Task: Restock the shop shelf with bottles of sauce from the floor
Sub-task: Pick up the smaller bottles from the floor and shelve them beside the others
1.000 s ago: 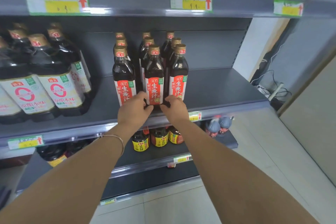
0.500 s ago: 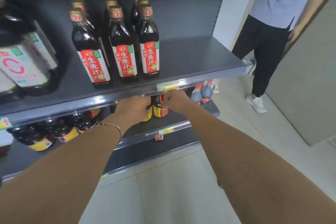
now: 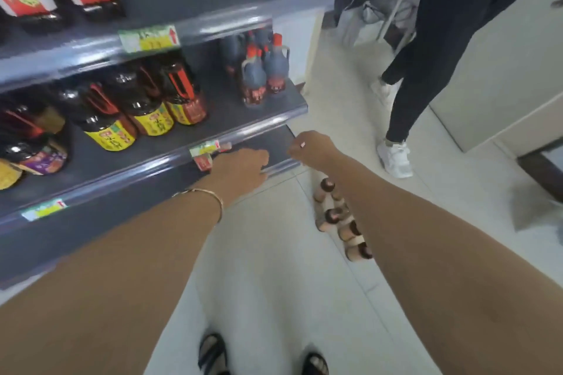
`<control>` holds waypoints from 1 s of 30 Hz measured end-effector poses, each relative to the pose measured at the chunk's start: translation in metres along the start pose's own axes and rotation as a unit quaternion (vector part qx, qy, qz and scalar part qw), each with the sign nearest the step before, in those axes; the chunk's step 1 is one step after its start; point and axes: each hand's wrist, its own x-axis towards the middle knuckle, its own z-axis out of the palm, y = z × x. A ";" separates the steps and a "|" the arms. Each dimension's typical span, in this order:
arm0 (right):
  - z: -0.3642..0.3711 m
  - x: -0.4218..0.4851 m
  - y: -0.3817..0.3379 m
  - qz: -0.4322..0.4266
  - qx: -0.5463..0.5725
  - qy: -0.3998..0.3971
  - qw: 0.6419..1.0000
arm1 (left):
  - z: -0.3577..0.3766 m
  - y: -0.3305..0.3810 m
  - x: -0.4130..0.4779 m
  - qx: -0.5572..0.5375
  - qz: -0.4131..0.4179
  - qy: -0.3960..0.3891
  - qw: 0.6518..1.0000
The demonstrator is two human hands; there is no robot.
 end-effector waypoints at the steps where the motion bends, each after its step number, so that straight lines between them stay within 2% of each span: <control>1: 0.003 -0.001 0.021 0.006 0.004 -0.002 1.000 | 0.013 0.017 0.005 -0.001 0.001 -0.011 1.000; 5: 0.022 0.001 0.103 0.032 0.024 0.003 0.999 | 0.067 0.073 0.024 -0.005 0.013 -0.039 0.999; 13: 0.063 0.037 0.212 0.097 0.033 -0.082 0.991 | 0.159 0.120 0.071 0.003 0.044 -0.111 0.993; 19: 0.073 0.091 0.252 0.154 0.059 -0.070 0.984 | 0.193 0.128 0.136 -0.001 0.059 -0.131 0.990; 26: 0.101 0.167 0.294 0.159 0.109 -0.039 0.980 | 0.243 0.121 0.217 -0.039 0.037 -0.154 0.987; 30: 0.128 0.207 0.319 0.169 0.111 -0.022 0.979 | 0.282 0.124 0.253 -0.023 0.040 -0.170 0.984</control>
